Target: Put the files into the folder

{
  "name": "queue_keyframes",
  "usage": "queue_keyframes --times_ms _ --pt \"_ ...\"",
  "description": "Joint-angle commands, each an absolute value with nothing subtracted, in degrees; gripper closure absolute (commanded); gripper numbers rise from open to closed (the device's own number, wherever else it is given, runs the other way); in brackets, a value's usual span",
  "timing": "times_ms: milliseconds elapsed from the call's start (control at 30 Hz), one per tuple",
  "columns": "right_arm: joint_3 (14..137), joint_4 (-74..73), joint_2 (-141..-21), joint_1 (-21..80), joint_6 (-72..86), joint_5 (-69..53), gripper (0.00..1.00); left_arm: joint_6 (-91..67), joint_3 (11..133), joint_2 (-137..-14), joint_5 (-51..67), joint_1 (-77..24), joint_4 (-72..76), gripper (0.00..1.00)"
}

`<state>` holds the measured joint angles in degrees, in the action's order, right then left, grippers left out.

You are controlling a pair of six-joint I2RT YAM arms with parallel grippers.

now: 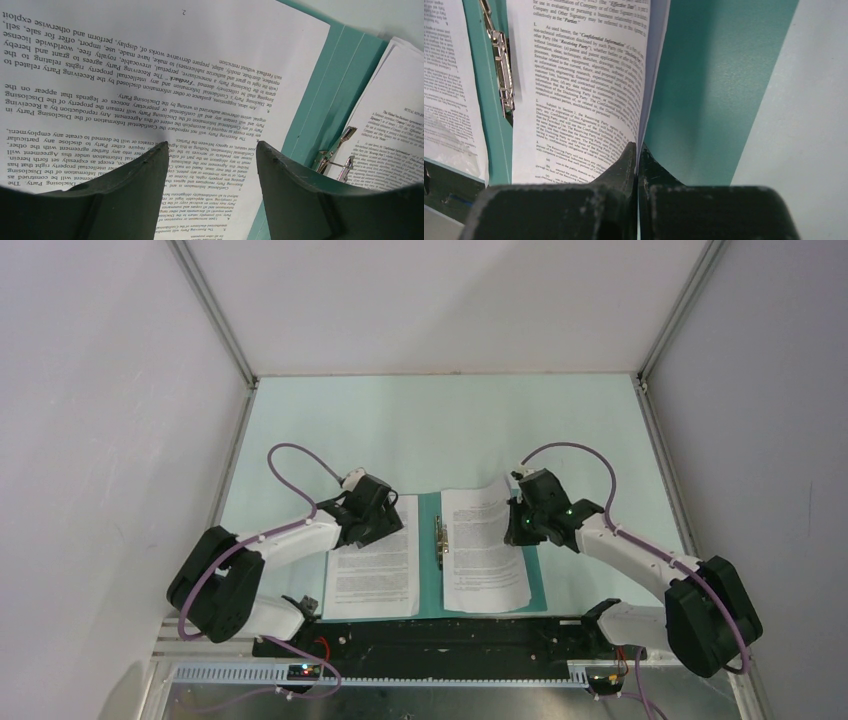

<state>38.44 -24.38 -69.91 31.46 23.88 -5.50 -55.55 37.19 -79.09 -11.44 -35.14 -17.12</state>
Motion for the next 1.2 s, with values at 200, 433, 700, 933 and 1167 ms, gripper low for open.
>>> queue_keyframes --times_ms 200,433,700,933,1167 --pt "38.40 -24.43 -68.58 32.61 22.02 -4.91 1.00 -55.91 38.36 -80.46 -12.34 -35.60 -16.69 0.30" --pt "38.40 -23.40 -70.42 32.46 22.72 -3.62 1.00 -54.66 39.49 -80.67 -11.65 -35.58 -16.75 0.26" --pt "38.41 -24.66 -70.21 31.53 24.04 -0.95 0.63 -52.81 40.53 -80.86 -11.24 -35.68 -16.76 0.20" --pt "38.43 -27.53 -68.99 31.32 26.38 3.13 0.31 -51.32 41.38 -80.76 -11.13 -35.68 -17.00 0.18" --pt "38.47 -28.89 -67.04 27.05 29.38 6.66 0.07 -46.38 44.70 -78.67 -10.45 -35.73 -18.92 0.15"
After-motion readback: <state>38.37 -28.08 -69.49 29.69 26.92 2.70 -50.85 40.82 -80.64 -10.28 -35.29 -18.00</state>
